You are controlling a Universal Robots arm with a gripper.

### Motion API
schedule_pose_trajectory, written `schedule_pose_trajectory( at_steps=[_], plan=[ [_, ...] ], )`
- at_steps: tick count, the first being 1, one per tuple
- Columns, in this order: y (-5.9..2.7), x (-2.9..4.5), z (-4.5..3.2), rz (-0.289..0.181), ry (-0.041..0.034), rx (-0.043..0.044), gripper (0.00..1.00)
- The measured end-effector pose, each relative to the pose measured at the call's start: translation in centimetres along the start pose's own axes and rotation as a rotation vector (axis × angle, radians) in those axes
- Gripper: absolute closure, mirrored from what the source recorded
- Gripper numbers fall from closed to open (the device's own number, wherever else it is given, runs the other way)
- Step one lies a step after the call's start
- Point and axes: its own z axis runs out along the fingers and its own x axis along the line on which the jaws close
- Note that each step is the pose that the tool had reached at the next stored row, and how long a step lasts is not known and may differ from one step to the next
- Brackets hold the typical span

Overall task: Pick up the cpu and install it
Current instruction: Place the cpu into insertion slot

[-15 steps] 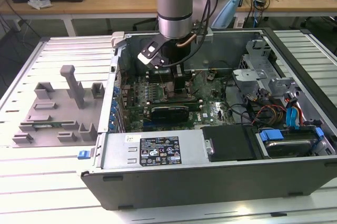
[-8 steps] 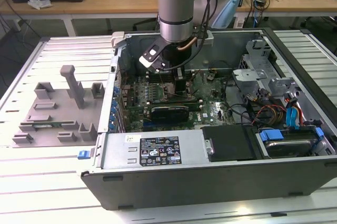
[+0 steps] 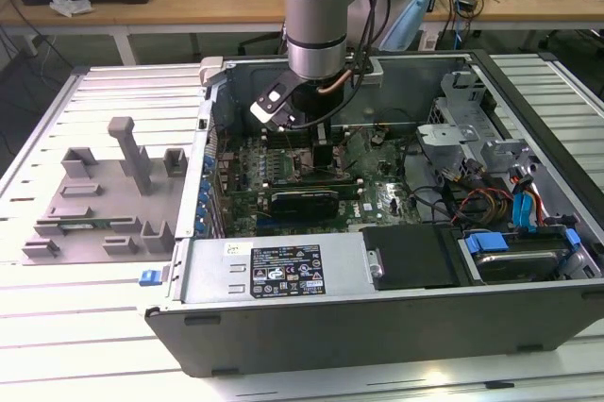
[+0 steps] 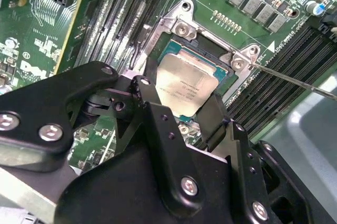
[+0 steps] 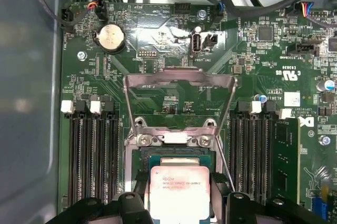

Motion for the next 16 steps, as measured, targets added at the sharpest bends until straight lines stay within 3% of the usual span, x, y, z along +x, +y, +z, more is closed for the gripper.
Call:
schedule_pose_trajectory(
  at_steps=[16],
  plan=[
    [0.23,0.27,0.5,0.0,-0.0006,0.0003,0.45]
  ],
)
